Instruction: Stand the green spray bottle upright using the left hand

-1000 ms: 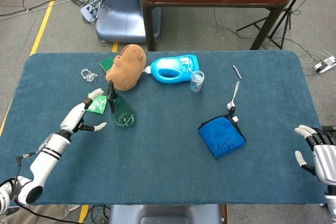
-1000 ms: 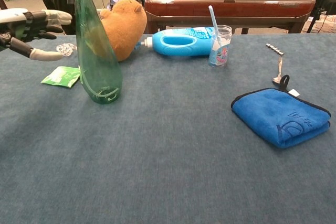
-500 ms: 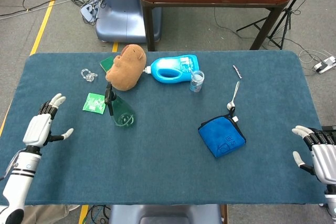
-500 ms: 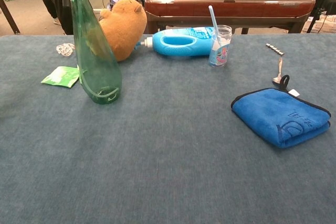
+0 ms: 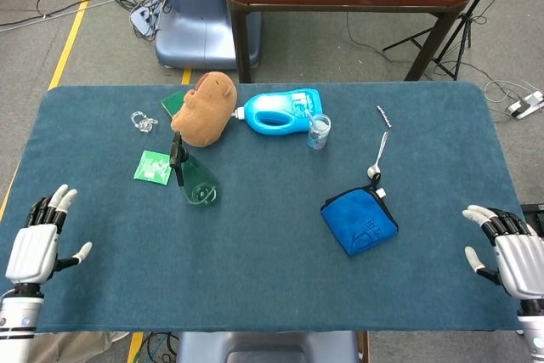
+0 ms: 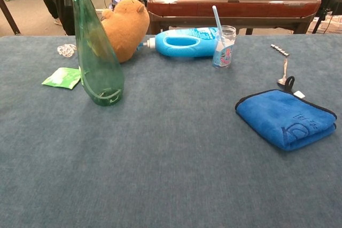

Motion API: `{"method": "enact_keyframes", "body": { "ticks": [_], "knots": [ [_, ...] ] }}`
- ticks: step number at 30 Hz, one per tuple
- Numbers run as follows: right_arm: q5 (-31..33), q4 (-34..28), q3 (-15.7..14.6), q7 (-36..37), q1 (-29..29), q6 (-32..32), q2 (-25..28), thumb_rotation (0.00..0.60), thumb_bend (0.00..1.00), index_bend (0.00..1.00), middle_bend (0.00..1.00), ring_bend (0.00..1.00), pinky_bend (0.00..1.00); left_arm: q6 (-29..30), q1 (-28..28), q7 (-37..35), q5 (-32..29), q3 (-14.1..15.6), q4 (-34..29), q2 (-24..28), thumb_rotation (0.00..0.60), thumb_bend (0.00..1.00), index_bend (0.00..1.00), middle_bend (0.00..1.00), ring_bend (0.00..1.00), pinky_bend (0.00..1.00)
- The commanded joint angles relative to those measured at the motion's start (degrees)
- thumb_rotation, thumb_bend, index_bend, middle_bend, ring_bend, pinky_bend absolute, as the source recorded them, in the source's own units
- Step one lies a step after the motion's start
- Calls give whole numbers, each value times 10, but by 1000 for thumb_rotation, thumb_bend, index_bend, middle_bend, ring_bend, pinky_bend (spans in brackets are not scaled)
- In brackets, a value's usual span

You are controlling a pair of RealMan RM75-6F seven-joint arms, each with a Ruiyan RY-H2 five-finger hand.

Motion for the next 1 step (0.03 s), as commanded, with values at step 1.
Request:
{"method": "enact_keyframes", "body": {
  "ticks": [1],
  "knots": [
    [2, -1, -1, -2, -3, 3, -1, 600, 354, 265, 228, 157, 193, 15, 11, 11, 14, 5, -4, -8, 600, 268, 16, 0, 0, 0]
  ]
}}
